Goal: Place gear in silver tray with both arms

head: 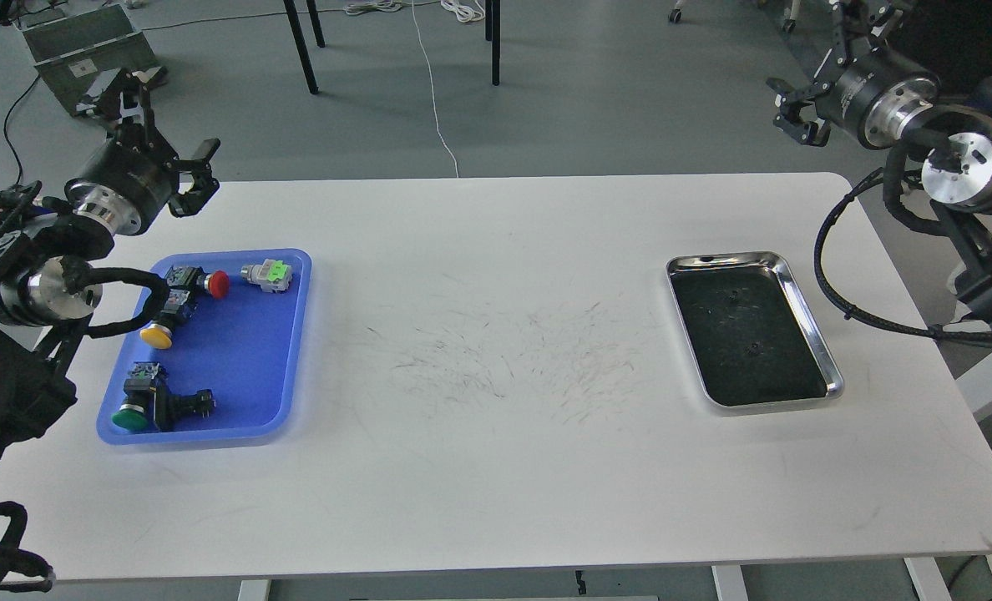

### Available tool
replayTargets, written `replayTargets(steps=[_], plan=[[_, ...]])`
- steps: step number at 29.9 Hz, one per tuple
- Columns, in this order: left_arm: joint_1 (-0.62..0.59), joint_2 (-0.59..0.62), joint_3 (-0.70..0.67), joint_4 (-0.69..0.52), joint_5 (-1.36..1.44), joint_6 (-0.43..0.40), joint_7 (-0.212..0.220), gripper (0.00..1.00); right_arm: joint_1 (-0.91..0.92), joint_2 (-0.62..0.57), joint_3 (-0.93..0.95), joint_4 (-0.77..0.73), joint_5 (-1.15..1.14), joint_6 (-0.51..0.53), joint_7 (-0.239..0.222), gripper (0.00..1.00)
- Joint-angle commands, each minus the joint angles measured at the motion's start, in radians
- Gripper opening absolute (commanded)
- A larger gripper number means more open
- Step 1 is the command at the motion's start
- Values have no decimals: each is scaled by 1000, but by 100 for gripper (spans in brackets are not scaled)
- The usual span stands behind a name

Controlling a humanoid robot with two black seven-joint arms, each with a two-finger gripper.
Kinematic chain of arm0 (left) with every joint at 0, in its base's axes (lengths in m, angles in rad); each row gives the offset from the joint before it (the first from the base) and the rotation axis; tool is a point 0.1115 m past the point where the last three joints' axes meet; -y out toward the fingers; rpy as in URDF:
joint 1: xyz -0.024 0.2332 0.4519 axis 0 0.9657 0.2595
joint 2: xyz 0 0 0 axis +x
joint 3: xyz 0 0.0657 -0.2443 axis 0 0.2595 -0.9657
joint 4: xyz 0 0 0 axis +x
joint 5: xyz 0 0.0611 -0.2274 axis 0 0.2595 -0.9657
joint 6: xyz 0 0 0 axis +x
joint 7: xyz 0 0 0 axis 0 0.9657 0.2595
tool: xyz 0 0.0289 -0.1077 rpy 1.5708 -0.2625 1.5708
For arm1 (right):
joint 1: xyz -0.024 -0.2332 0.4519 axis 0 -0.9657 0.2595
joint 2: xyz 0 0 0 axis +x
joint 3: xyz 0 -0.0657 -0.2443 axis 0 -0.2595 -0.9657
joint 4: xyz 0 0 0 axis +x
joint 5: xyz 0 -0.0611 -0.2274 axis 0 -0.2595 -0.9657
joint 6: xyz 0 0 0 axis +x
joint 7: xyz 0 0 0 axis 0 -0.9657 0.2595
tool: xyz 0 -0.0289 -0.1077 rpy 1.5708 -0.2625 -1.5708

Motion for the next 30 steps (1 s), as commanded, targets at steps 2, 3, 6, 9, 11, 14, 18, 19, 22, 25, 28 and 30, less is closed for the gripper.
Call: replayTargets(steps=[2,3,6,9,11,14,18,19,22,25,28,30], plan=[[-4,-51,-1,2,-1,20,2,98,-154,22,44,19,230,123,22,96],[1,-63,-4,2,-3,24,-3,98,-190,36,59,25,238,156,35,96],[10,-103,-19,4,-15,41,-12,98,-285,70,124,43,240,215,44,97],[15,-109,-19,10,-75,58,-14,98,-320,85,141,81,238,215,44,97],[30,-114,-18,13,-107,58,-14,98,-329,85,139,95,238,215,47,98],[49,-120,-19,14,-115,60,-37,98,-331,86,142,95,238,216,53,99],[50,-126,-18,14,-131,63,-46,98,-331,85,145,97,238,217,55,99],[50,-126,-16,14,-141,63,-46,98,-333,85,145,97,238,217,55,99],[50,-126,-10,14,-150,63,-47,98,-333,85,145,100,238,217,55,99],[50,-126,-9,14,-150,63,-47,98,-337,85,145,103,237,218,55,99],[49,-126,-7,13,-150,61,-47,98,-339,85,145,115,235,215,56,99],[49,-126,-6,13,-150,63,-47,98,-339,85,145,117,235,215,62,99]])
